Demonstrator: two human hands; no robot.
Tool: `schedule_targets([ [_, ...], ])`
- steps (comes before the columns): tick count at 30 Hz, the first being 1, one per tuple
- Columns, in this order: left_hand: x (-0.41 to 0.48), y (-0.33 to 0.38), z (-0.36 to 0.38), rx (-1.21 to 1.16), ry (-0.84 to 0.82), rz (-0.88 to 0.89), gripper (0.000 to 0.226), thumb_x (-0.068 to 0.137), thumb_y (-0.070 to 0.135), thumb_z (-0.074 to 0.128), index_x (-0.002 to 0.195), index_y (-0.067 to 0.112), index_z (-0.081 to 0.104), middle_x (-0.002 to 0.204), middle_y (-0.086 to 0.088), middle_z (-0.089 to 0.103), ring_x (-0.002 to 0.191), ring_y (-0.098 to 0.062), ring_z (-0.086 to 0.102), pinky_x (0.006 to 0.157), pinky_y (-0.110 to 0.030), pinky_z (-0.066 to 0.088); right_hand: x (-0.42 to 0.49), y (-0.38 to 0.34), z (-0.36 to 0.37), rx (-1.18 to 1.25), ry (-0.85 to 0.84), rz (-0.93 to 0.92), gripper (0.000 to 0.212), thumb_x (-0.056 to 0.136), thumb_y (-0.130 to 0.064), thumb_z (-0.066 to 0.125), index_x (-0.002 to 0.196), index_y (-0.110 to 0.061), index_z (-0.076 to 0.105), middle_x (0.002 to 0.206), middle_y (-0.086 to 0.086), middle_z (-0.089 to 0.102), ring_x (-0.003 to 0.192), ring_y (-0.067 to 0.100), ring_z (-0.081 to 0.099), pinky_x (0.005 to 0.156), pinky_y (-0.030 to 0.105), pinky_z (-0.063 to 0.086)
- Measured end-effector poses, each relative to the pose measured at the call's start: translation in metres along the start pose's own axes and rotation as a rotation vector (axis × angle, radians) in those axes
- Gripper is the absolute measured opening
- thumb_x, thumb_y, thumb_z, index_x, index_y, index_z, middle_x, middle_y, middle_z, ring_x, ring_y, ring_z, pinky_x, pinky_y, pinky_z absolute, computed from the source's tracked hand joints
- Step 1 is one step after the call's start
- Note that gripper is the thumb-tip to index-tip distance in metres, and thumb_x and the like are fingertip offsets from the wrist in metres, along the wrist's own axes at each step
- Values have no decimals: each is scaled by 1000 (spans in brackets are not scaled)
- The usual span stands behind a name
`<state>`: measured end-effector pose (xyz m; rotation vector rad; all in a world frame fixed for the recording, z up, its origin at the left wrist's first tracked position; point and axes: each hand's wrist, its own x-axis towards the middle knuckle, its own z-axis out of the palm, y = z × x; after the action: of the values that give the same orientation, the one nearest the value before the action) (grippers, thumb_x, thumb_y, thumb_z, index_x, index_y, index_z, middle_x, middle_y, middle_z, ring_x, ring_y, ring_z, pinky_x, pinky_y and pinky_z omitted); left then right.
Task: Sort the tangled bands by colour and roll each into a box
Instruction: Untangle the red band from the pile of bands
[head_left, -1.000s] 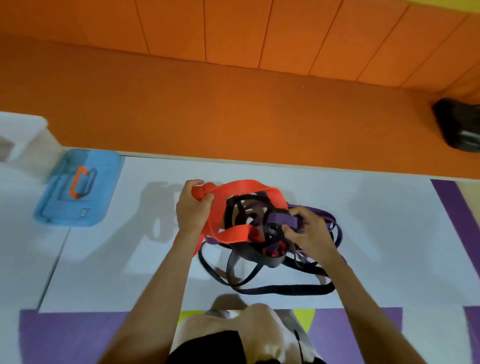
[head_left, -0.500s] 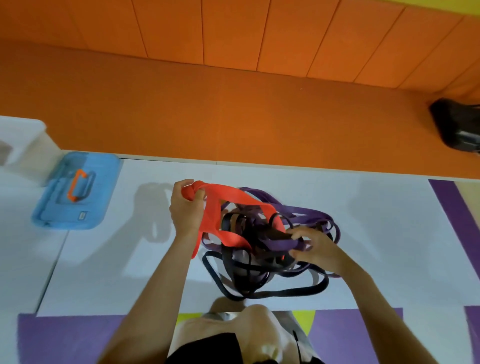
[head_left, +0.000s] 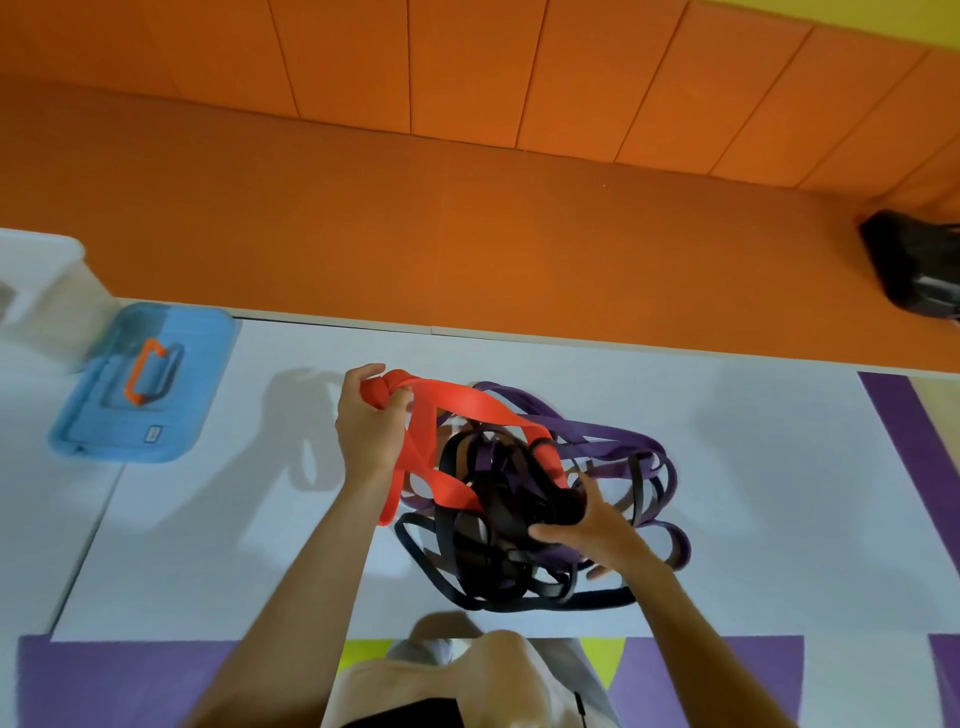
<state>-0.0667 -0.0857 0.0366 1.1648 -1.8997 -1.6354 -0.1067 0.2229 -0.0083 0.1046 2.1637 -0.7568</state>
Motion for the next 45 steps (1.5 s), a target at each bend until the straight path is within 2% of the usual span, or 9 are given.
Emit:
schedule_targets([
  [4,-5,0,-2,-25,-7,-1,33,95,20,74,125,28,63,106,25,58,95,6,59,71,-3,40,6,-29,14,-160,-36,-100,78,78,-17,83,145,-27,45,122,12,66,91,32,75,72,45,67],
  [8,-9,1,-5,-51,-28,-18,34,93,18,74,121,33,63,106,21,63,95,-1,64,78,-16,48,11,-64,16,503,-12,-196,36,88,-10,83,109,-36,71,115,9,74,96,25,77,70,36,64],
  [11,-9,3,-7,-51,-49,-15,34,93,19,75,121,33,63,105,20,65,87,4,67,74,-19,49,14,-76,5,858,-95,-303,44,100,-16,71,133,-44,63,121,1,76,113,16,74,89,43,61],
  [15,-11,5,-5,-55,-63,10,28,96,24,74,121,30,62,115,10,67,105,-15,66,90,-31,54,16,-64,-3,456,94,-352,60,103,-12,66,156,-28,43,130,3,72,117,13,69,100,29,51],
  [19,-15,7,-7,-134,-42,-7,22,98,31,73,116,33,61,110,9,70,87,-18,76,77,-30,62,14,-33,3,83,377,-209,7,97,-28,72,101,-26,66,71,-17,68,63,0,66,55,9,44],
  [30,-14,22,-9,-207,-37,-4,26,97,21,74,117,33,61,100,18,66,71,11,69,57,-5,49,12,16,34,-166,111,20,67,73,-39,82,131,-22,54,104,-1,72,95,24,70,85,41,57],
  [37,-8,28,-15,-203,-91,-12,29,95,14,74,118,29,66,110,3,71,74,-11,75,60,-14,54,8,-25,1,-81,249,-163,11,87,-16,69,96,-14,75,78,8,75,77,31,74,76,49,64],
  [41,-7,30,-19,-164,-113,31,29,92,7,74,116,21,69,110,4,71,75,7,69,59,-5,49,0,-47,-13,195,328,-354,17,97,-11,71,95,-26,79,78,-5,78,66,4,72,59,13,54],
  [45,-7,31,-25,-164,-126,30,30,91,8,75,116,23,69,102,8,73,71,5,70,61,-9,51,-6,-44,-7,551,135,-299,26,99,-28,73,125,-27,70,101,3,78,85,19,78,61,28,61],
])
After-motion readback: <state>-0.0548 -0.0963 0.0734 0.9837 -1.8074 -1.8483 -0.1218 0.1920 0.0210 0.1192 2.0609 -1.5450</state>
